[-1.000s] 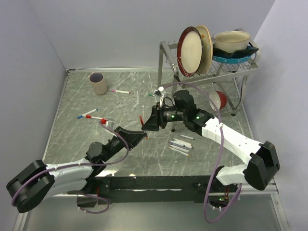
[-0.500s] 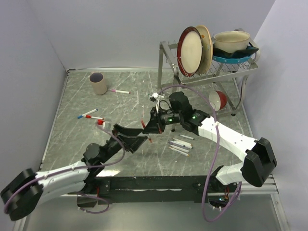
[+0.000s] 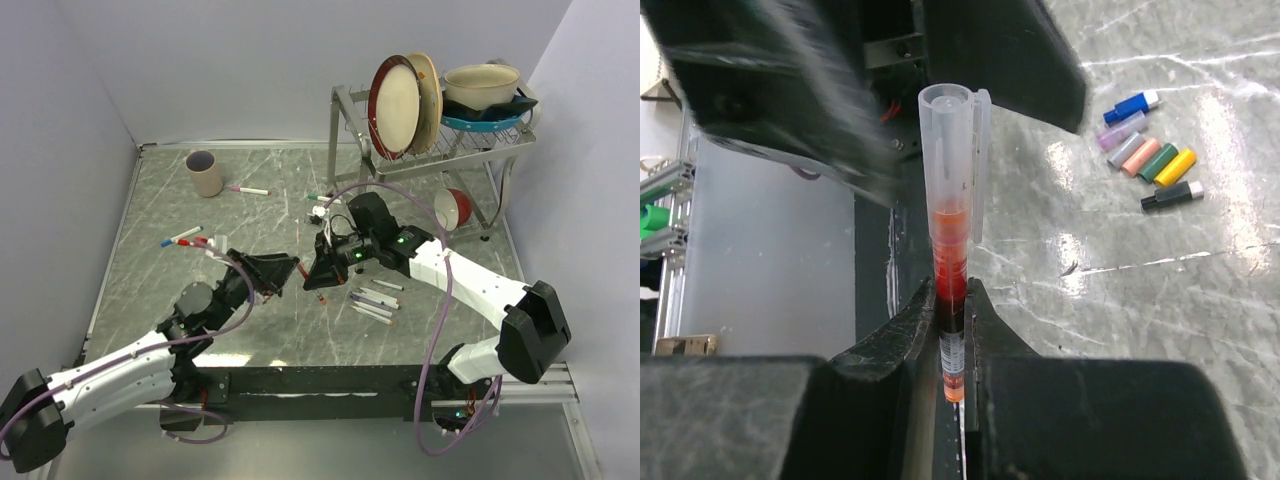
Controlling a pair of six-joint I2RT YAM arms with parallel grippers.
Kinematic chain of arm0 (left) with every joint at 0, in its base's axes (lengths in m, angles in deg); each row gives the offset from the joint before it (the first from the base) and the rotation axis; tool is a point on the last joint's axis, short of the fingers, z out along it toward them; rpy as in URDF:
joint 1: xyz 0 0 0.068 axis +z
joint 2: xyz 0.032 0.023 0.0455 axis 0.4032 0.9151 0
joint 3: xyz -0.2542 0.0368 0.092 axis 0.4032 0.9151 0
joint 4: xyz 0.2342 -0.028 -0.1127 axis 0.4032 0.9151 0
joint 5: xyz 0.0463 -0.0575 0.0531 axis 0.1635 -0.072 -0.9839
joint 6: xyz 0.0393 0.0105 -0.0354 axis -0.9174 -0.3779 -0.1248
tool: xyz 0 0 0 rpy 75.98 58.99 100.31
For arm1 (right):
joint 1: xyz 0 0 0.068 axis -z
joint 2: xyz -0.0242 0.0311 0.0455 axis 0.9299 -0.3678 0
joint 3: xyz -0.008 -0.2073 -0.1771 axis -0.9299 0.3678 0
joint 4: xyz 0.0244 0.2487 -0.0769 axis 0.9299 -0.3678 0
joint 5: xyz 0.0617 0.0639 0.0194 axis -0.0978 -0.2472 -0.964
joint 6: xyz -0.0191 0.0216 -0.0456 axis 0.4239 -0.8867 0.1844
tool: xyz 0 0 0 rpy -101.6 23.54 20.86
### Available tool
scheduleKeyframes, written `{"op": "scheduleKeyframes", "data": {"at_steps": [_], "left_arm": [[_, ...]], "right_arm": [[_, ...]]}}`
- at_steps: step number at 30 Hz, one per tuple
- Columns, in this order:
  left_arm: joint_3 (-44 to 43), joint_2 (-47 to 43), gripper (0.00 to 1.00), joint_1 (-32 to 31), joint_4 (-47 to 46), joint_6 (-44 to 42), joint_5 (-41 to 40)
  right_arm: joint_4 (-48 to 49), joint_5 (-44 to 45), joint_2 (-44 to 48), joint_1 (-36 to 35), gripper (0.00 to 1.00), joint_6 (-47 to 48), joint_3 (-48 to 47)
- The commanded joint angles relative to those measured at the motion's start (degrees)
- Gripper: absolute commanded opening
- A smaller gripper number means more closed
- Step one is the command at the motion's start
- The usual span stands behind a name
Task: Open the pen caps
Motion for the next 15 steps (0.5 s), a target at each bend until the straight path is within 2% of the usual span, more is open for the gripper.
{"op": "scheduleKeyframes", "data": {"at_steps": [1,7,8,10,11,13,15], "left_arm": [[-4.85,3.38,0.58,0.21,5.53,2.06,-2.24],[-7.49,6.46,0.42,0.21,9.03,3.47,-2.67],[-8.80,6.90,0.34,0.21,10.00,3.47,-3.02],[-9.95,8.04,0.26,0.21,11.68,3.12,-2.94],[-10.83,8.31,0.15,0.30,12.81,2.94,-2.85],[-11.36,8.84,0.03,0.21,13.53,2.77,-2.50],[-11.71,8.58,0.01,0.21,15.11,2.85,-3.46]], "right_arm": [[-0.25,0.50,-0.30,-0.73,0.00,1.56,-2.73],[-1.04,1.55,-2.05,-0.82,0.00,1.65,-3.78],[-1.22,1.64,-2.23,-0.99,0.00,1.65,-4.04],[-1.48,2.17,-2.85,-1.35,0.00,1.73,-4.22],[-1.66,2.43,-2.94,-1.35,0.00,1.91,-4.22],[-1.74,2.96,-3.20,-1.61,0.00,1.91,-4.39],[-2.45,3.49,-3.38,-1.52,0.00,2.43,-4.57]]}}
